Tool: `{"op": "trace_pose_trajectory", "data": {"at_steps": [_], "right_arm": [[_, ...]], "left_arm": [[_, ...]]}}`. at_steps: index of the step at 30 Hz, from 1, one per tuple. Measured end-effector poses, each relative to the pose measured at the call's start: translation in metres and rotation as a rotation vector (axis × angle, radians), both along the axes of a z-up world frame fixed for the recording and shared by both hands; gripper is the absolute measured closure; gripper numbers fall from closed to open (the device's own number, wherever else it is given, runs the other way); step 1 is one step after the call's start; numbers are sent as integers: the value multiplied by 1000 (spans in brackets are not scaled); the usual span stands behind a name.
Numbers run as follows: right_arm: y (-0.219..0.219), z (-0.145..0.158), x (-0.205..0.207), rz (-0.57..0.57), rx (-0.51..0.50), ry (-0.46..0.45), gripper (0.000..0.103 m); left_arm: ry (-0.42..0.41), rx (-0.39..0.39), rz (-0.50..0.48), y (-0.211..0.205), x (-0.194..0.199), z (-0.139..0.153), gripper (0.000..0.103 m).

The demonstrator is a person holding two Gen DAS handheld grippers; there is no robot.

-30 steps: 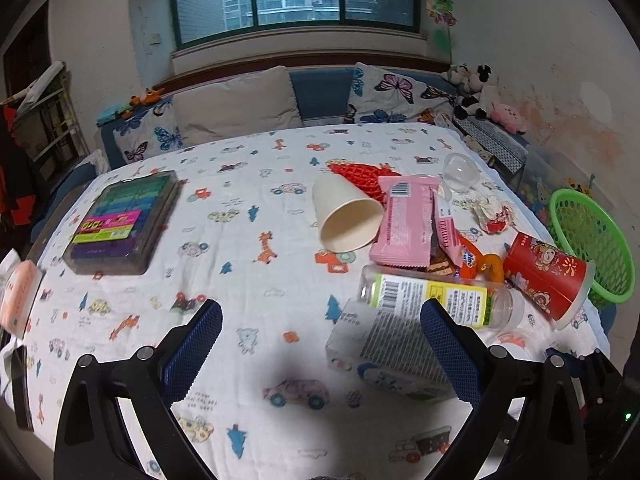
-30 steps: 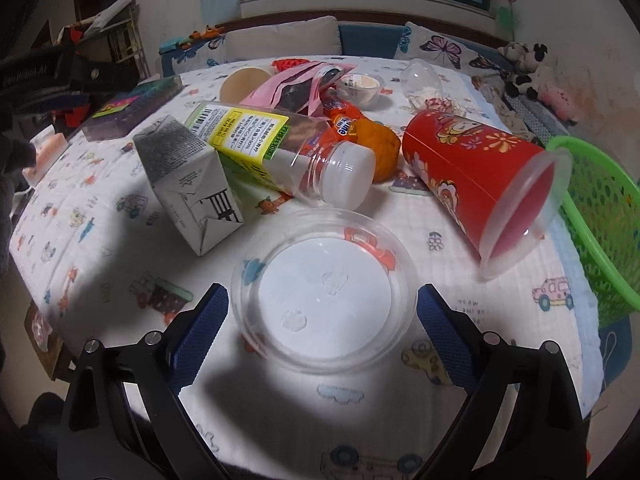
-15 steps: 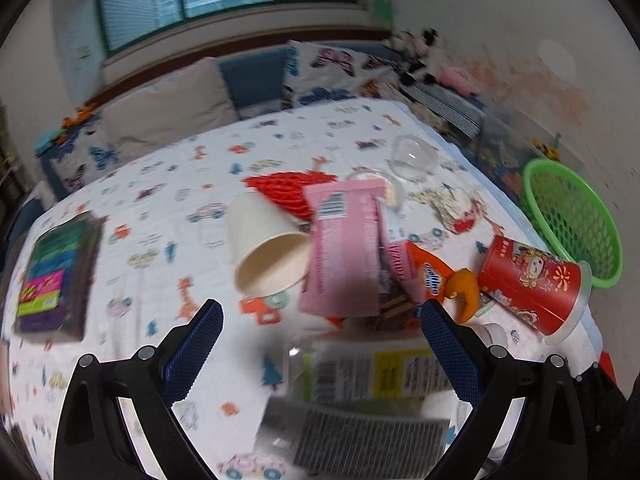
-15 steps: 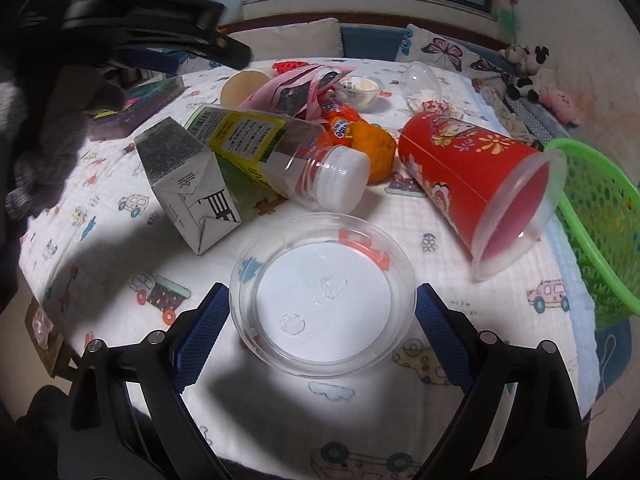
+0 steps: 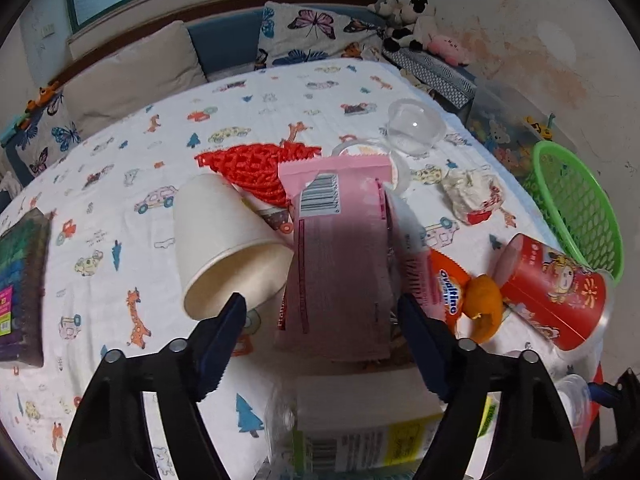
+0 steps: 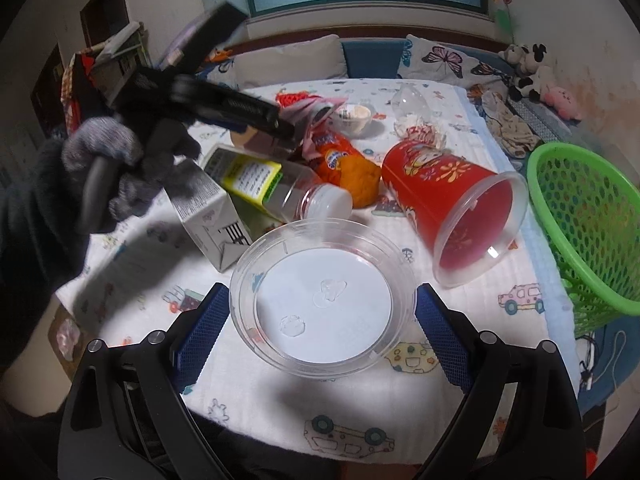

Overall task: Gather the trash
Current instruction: 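Grasp the pink snack wrapper with the left tool while the right tool grasps the clear round lid, then carry the wrapper and lid over the green basket and open both tools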

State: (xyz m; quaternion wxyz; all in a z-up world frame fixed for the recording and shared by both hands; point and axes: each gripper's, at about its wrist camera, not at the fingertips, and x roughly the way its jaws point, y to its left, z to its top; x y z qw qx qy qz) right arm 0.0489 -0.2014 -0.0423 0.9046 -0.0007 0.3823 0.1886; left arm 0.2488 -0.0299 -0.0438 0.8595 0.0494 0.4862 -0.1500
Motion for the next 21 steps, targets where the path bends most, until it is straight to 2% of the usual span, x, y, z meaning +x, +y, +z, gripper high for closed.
{"op": "trace_pose_trajectory", "data": {"at_steps": [5,9,14,21], "right_arm": [[-8,13,-3,0,45,-8,11],[-17,23,-2,-7,69,-18,11],[-26,32,-1,-22,83,-39,11],[-49,44,4,-71,114,-65,11]], "left_arm": [[7,-1,-13,-1,2,0,33],[19,6,-31,-5,4,-1,46],[7,-7,-32,-5,1,1,56],[-17,-34,-27,-3,-12,16,60]]}}
